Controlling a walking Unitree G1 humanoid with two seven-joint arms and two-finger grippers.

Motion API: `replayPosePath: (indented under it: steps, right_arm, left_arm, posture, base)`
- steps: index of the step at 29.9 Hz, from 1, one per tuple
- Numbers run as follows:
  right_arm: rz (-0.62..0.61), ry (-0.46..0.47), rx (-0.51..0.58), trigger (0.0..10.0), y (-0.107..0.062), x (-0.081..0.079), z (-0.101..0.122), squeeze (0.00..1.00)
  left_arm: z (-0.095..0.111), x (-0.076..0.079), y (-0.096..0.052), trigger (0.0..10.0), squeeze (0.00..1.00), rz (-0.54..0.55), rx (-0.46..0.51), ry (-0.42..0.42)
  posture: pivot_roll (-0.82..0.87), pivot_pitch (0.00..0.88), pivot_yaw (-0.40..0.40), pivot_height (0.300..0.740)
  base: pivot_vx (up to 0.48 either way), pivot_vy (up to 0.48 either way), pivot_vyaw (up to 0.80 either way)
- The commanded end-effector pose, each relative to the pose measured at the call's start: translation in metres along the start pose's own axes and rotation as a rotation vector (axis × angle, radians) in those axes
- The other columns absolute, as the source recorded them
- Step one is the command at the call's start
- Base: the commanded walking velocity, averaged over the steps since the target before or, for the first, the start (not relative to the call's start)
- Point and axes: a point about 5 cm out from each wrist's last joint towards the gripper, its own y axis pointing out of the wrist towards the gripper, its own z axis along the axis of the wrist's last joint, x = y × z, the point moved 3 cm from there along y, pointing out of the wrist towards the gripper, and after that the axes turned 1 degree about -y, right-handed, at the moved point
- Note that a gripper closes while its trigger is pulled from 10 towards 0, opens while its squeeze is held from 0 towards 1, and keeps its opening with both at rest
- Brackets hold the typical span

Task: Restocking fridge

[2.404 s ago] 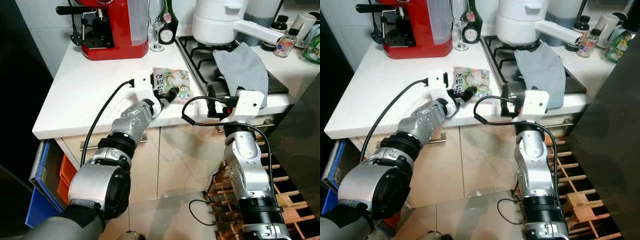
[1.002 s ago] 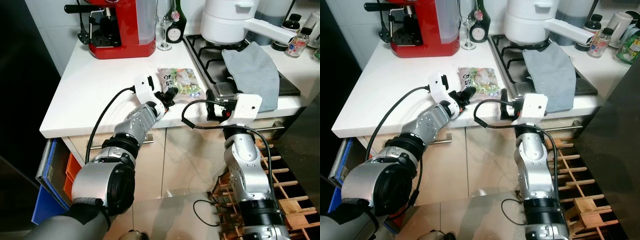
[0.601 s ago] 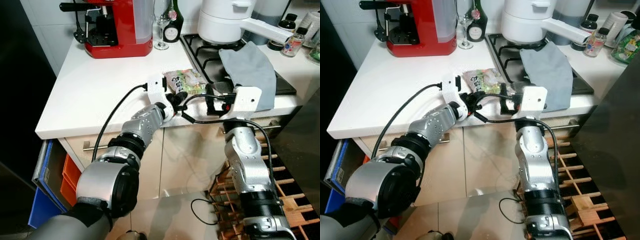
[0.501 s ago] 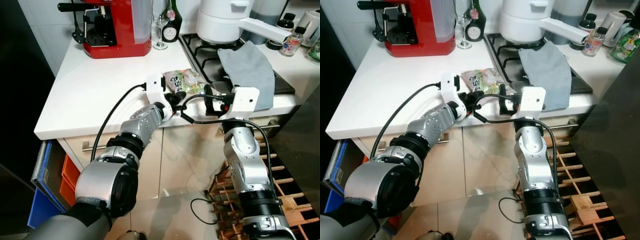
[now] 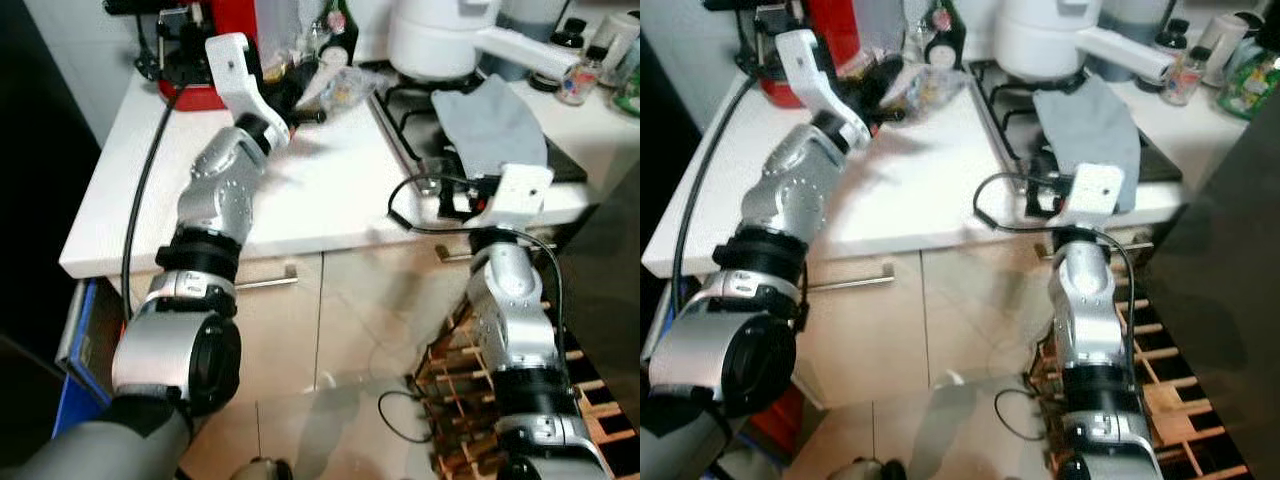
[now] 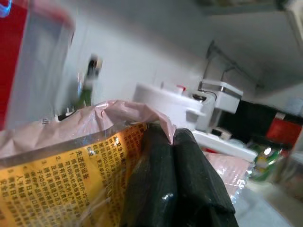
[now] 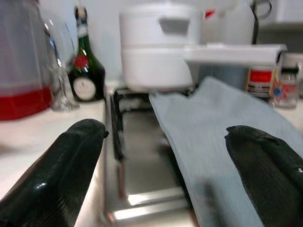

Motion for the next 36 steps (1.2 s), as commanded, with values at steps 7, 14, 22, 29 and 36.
replayPosePath:
  steps: [7, 14, 22, 29, 36]
  right_arm:
    - [-0.001, 0.037, 0.086, 10.0, 0.01, -0.001, 0.027, 0.09]
    - [0.042, 0.046, 0.123, 10.0, 0.015, -0.01, 0.038, 0.08]
    - [0.035, 0.049, 0.073, 10.0, 0.006, -0.011, 0.019, 0.08]
    - [0.035, 0.042, 0.049, 10.0, 0.001, -0.011, 0.01, 0.08]
    - [0.047, 0.04, 0.03, 10.0, 0.001, -0.015, 0.004, 0.08]
  left_arm:
    - [0.009, 0.001, -0.013, 10.0, 0.0, 0.108, 0.059, 0.311]
    - [-0.005, -0.009, -0.023, 10.0, 0.0, 0.195, 0.003, 0.362]
    - [-0.005, -0.004, -0.031, 10.0, 0.0, 0.21, 0.005, 0.457]
    - [-0.001, -0.001, -0.029, 10.0, 0.0, 0.212, 0.01, 0.485]
    - [-0.001, 0.002, -0.027, 10.0, 0.0, 0.209, 0.013, 0.486]
  posture:
    - [-0.06, 0.0, -0.036, 0.74]
    - [-0.06, 0.0, -0.035, 0.74]
    - [-0.05, 0.0, -0.007, 0.74]
    - [-0.05, 0.0, -0.001, 0.74]
    - [-0.05, 0.0, 0.0, 0.74]
  base:
    - [0.0, 0.0, 0.0]
    - [0.0, 0.0, 0.0]
    - [-0.284, 0.0, 0.0]
    - [-0.279, 0.0, 0.0]
    - [-0.28, 0.0, 0.0]
